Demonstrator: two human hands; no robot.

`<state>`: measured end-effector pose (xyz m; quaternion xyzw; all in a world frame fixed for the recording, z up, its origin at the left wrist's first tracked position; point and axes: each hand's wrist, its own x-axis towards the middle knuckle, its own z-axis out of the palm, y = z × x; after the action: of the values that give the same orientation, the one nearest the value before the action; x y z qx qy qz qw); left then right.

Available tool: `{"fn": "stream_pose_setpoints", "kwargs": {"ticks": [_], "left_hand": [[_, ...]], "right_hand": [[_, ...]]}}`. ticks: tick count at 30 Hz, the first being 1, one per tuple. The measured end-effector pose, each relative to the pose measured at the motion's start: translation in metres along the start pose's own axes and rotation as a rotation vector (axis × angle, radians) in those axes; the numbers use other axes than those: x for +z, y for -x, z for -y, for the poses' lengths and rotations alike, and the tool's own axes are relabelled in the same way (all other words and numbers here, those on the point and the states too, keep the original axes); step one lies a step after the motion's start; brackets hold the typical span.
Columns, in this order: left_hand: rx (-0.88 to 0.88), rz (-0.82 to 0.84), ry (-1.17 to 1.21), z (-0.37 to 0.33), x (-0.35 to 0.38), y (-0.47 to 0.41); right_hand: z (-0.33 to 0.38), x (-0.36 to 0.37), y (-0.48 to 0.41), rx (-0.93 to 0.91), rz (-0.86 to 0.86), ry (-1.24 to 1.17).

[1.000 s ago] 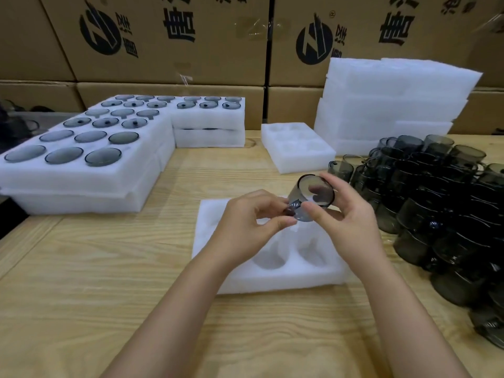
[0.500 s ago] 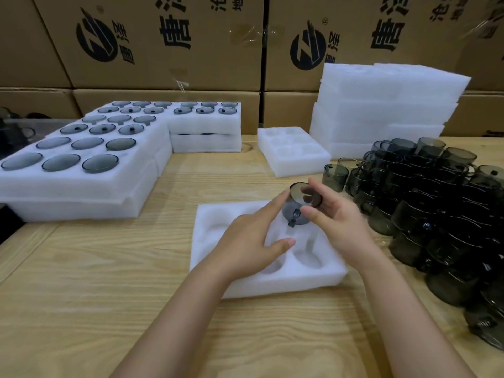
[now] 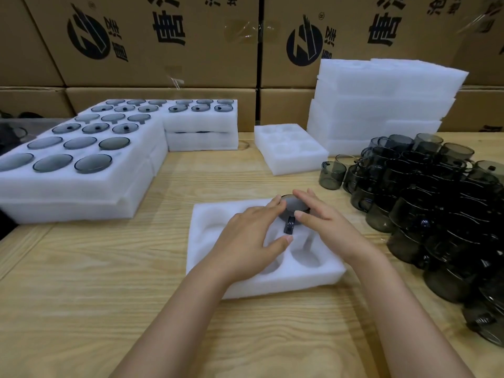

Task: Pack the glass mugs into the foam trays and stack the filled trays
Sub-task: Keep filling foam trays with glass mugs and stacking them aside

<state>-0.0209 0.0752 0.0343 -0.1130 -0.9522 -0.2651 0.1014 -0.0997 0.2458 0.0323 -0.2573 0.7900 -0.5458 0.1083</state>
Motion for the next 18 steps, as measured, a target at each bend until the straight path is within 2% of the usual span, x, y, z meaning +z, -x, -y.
{"fn": "stream_pose_setpoints", "kwargs": {"ticks": [8,12,18], "left_hand": [[0.018,-0.025,-0.054,0.001,0.002,-0.002],[0.054,-0.038,-0.052,-0.003,0.000,-0.001],[-0.027,-0.164,0.134,-0.004,0.001,0.003]], "right_hand": [[0.000,-0.003,-0.004,-0.010,0.062,0.381],[0.021,0.008,-0.029,0.031,-0.001,0.486],[0.020,0.025,-0.055,0.202,0.124,0.838]]}}
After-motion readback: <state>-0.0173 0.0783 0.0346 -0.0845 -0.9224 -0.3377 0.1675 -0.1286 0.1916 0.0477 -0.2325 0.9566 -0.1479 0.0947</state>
